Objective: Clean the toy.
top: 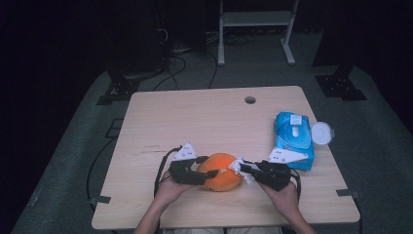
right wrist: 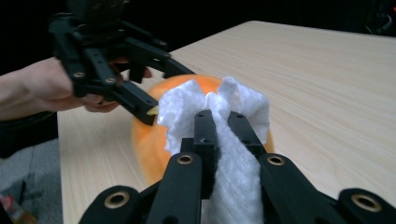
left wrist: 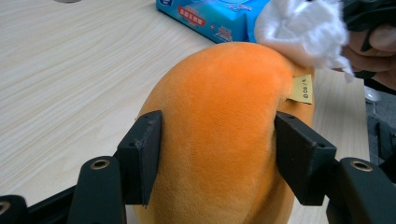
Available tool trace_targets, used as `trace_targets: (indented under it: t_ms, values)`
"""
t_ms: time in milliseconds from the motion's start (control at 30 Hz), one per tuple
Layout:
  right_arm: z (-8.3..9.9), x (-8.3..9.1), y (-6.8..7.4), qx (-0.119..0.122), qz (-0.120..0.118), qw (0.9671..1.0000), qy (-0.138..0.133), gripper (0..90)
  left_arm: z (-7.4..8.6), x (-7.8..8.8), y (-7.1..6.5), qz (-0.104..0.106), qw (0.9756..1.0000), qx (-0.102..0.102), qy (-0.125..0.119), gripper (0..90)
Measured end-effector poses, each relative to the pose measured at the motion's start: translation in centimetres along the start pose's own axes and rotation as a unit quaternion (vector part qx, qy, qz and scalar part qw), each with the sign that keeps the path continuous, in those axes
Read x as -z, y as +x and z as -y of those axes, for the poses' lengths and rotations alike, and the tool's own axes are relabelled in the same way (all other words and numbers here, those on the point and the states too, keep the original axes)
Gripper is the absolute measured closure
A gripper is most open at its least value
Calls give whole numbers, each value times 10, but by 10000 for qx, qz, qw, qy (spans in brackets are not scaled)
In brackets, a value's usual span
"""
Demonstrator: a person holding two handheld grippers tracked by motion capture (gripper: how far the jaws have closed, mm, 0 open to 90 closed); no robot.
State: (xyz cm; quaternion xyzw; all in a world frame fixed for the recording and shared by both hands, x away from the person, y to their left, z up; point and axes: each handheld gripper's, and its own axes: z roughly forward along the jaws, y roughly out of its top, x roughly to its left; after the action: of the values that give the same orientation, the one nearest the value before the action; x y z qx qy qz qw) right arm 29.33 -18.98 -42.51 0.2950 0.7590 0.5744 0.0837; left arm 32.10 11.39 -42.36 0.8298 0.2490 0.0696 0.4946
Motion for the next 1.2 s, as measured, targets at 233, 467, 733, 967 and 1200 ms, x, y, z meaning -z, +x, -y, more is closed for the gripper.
trace_targets:
  t_ms: [233,467,733,967,1200]
  values:
    - [-9,-8,25,589,-32,9981,159,827,1,0,4,-1,9998,172,-44,360]
    - [-1,3,-1,97,263,9995,135,826,1,-1,5,5,9998,178,-46,356]
    - [-1,-2,-1,-36,89,9999,59,825,-1,-4,-8,66,9997,-252,-15,332]
    - [-5,-3,-6,-259,86,9996,-69,824,-4,-9,-22,50,9978,-662,64,316]
    - [1,-3,-5,-141,-113,9998,59,827,-8,-7,-8,250,9993,-19,272,48]
